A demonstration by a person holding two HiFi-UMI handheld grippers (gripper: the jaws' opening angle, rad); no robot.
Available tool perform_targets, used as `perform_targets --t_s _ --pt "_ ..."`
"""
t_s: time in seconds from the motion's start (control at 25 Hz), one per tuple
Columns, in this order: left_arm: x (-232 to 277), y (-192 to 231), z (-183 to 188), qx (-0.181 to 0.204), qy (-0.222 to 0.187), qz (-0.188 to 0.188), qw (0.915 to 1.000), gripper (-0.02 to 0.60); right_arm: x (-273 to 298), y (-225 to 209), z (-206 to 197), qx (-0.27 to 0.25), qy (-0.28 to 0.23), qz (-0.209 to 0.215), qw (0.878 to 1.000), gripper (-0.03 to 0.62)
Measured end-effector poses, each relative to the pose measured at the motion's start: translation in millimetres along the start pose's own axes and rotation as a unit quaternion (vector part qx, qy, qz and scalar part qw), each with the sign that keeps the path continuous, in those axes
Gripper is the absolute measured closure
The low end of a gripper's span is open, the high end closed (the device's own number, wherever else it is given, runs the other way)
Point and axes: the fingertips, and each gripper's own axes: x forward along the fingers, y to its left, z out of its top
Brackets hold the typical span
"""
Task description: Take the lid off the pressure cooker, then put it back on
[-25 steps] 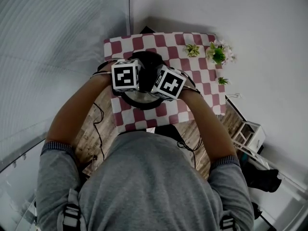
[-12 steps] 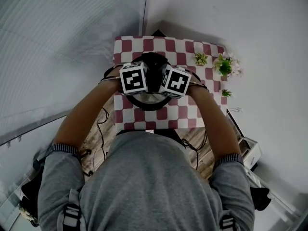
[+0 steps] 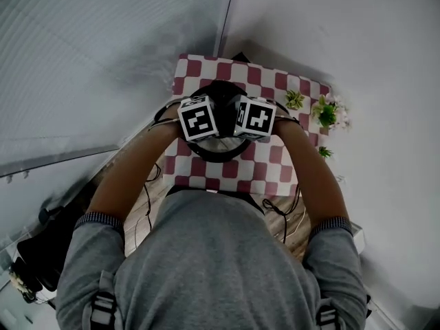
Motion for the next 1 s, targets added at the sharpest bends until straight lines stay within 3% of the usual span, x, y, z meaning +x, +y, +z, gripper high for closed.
perform_targets --t_s 0.36,0.52,0.64,0.8,1.0 --pt "-2.8 1.4 -1.7 -0.028 -0.004 0.012 0.9995 0.27 -1.2 -0.2 1.3 -0.024 -0.004 0.014 1.0 0.295" --pt "-7.3 1.9 -1.3 -0.026 -0.06 0.027 0.9975 0.264 -6.7 -6.0 5.6 -0.01 -0.036 -0.022 0.999 0.245" --pt "-29.4 3.1 4.0 -0.039 -0.126 0.047 0.9902 0.264 -25.2 -7.5 14.4 0.022 -0.088 -0.054 0.994 0.241" --pt "-65.2 4.2 10.4 -0.037 -0.206 0.084 0.9743 0.265 -54.6 -0.6 27.8 0.076 -0.183 -0.119 0.973 0.243" --pt "-108.0 -9.9 20.2 -0.011 -0.302 0.119 0.9459 0.265 -83.9 13.9 36.1 0.136 -0.284 -0.227 0.922 0.252"
